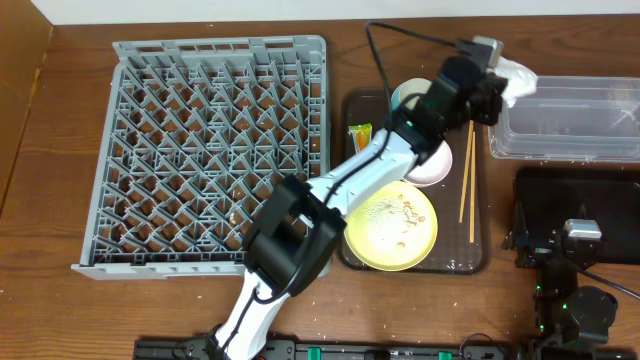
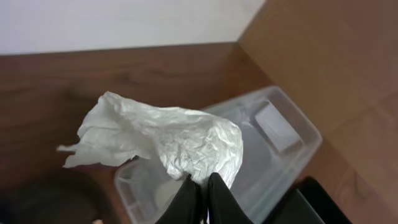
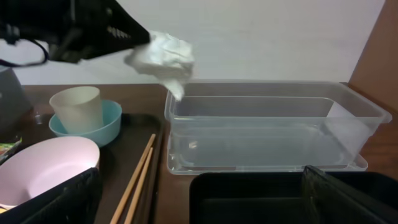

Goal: Sort waste into correct bins and load items into the dishwasher
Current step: 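Carry the tissue right and drop it near the clear bin, then retract the left gripper to the rack's far left corner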

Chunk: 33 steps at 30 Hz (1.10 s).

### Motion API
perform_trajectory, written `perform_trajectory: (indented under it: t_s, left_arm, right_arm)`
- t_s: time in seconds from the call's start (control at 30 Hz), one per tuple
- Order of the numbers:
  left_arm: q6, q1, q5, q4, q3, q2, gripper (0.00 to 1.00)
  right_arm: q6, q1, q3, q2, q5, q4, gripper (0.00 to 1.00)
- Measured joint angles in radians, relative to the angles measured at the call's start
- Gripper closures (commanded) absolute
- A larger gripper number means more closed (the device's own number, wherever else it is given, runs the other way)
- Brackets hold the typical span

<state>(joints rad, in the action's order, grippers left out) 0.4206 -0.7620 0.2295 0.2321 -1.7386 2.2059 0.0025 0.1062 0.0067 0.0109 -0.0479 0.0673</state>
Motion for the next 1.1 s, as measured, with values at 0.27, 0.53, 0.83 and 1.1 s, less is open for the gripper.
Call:
perform_trajectory:
  t_s: [0.27,0.53,0.83,1.1]
  left_arm:
    - [-0.11,-0.082,0.0,0.007,0.0,0.007,0.89]
    - [-0.183,-0.098,0.0,0.005,0.0,0.007,0.83]
    - [-0.223,-0.097,-0.001,0.04,0.0,0.059,0.68]
    - [-0.237,-0.076,0.0,-0.003,0.0,0.05,0.67]
  right_arm:
    - [0.0,0.0,0.0,0.0,0.0,0.0,0.01]
    - [0.0,0.0,0.0,0.0,0.0,0.0,0.01]
    - [0.0,0.0,0.0,0.0,0.0,0.0,0.01]
    - [0.0,0.0,0.0,0.0,0.0,0.0,0.01]
